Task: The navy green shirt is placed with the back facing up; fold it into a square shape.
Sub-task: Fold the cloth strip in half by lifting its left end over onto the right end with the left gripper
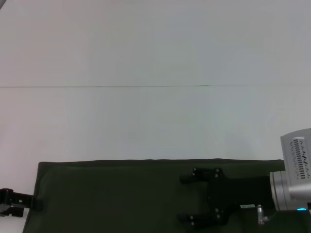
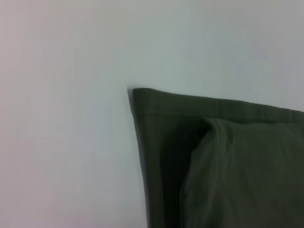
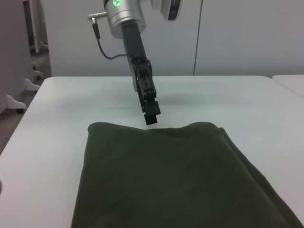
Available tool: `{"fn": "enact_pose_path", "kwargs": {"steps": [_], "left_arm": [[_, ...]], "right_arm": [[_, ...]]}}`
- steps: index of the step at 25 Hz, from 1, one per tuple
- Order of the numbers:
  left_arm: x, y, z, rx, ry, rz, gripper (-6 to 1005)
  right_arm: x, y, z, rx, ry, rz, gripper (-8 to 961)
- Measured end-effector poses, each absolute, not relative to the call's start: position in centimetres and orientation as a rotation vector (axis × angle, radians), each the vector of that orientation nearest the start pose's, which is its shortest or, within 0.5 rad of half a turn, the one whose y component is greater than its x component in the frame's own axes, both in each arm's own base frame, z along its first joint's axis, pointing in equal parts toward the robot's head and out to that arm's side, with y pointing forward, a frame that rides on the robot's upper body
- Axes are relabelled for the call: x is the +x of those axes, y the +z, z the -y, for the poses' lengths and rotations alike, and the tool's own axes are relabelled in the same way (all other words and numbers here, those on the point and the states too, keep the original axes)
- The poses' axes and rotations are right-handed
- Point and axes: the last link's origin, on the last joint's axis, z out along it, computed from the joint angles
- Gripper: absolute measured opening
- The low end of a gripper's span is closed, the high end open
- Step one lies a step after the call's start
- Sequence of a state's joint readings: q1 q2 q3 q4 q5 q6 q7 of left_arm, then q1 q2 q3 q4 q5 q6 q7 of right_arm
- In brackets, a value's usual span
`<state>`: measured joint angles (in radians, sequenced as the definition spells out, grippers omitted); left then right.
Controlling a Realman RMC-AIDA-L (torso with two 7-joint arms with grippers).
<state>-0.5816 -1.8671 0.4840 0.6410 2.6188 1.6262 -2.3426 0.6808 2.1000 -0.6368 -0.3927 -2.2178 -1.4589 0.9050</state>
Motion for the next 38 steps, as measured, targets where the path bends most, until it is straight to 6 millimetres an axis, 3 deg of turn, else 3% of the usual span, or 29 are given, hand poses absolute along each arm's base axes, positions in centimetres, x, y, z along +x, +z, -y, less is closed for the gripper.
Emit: {"fn": "enact_pose_path", "kwargs": {"steps": [38], "left_arm": [[-35.68,7.31,-31.42,-2.162,0.011,1.945,783]], "right_arm": [[25.16,-6.52,-32.46,-2.932,0.508,-0.082,905]]}}
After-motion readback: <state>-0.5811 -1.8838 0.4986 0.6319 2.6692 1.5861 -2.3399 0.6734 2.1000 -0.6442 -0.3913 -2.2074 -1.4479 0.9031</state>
